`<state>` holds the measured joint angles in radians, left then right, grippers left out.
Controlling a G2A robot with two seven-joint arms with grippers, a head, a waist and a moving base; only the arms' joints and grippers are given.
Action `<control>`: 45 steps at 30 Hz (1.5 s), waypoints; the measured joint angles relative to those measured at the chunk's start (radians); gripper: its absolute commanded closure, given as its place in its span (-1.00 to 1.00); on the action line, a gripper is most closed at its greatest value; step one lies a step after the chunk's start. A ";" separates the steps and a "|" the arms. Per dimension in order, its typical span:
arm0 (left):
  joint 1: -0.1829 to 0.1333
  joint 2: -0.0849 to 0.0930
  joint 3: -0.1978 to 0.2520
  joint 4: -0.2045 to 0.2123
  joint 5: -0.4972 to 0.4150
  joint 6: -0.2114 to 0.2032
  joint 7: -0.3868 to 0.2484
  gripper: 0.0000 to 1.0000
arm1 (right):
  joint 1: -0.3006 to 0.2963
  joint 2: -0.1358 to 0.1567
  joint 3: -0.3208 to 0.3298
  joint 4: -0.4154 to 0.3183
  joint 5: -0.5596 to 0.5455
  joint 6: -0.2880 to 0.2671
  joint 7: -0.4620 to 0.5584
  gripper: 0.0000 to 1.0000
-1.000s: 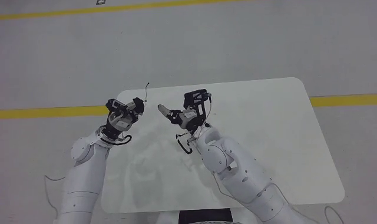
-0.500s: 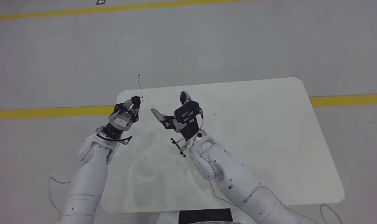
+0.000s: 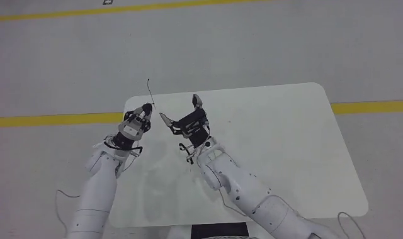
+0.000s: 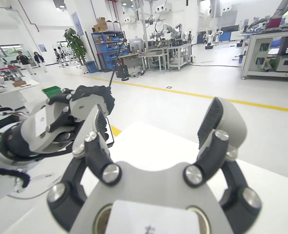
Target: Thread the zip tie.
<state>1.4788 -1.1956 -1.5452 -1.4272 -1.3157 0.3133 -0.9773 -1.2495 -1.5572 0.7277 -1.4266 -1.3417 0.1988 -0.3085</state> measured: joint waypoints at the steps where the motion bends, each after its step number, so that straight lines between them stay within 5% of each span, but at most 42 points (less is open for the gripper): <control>1: 0.003 0.000 0.000 -0.003 -0.018 0.009 0.012 1.00 | -0.004 0.000 0.000 -0.001 -0.008 0.000 -0.006 -1.00; 12: 0.020 0.008 0.035 -0.032 -0.146 0.027 0.080 1.00 | 0.006 -0.021 -0.036 0.035 -0.112 0.040 -0.083 -1.00; 19: 0.022 0.010 0.042 -0.036 -0.150 0.027 0.081 1.00 | 0.025 -0.041 -0.049 0.070 -0.126 0.078 -0.086 -1.00; 22: 0.022 0.010 0.042 -0.036 -0.150 0.027 0.081 1.00 | 0.030 -0.048 -0.051 0.081 -0.141 0.098 -0.084 -0.52; 31: 0.022 0.010 0.042 -0.036 -0.150 0.027 0.081 1.00 | 0.034 -0.061 -0.048 0.101 -0.173 0.114 -0.070 -0.20; 32: 0.022 0.010 0.042 -0.036 -0.150 0.027 0.081 1.00 | 0.034 -0.063 -0.048 0.103 -0.176 0.114 -0.069 -0.02; 45: 0.022 0.010 0.042 -0.036 -0.150 0.027 0.081 1.00 | 0.035 -0.079 -0.050 0.121 -0.211 0.090 -0.059 0.16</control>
<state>1.5006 -1.1855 -1.5030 -1.4635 -1.4662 0.3400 -0.8959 -1.2141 -1.6362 0.6780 -1.3056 -1.5526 0.2886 -0.3677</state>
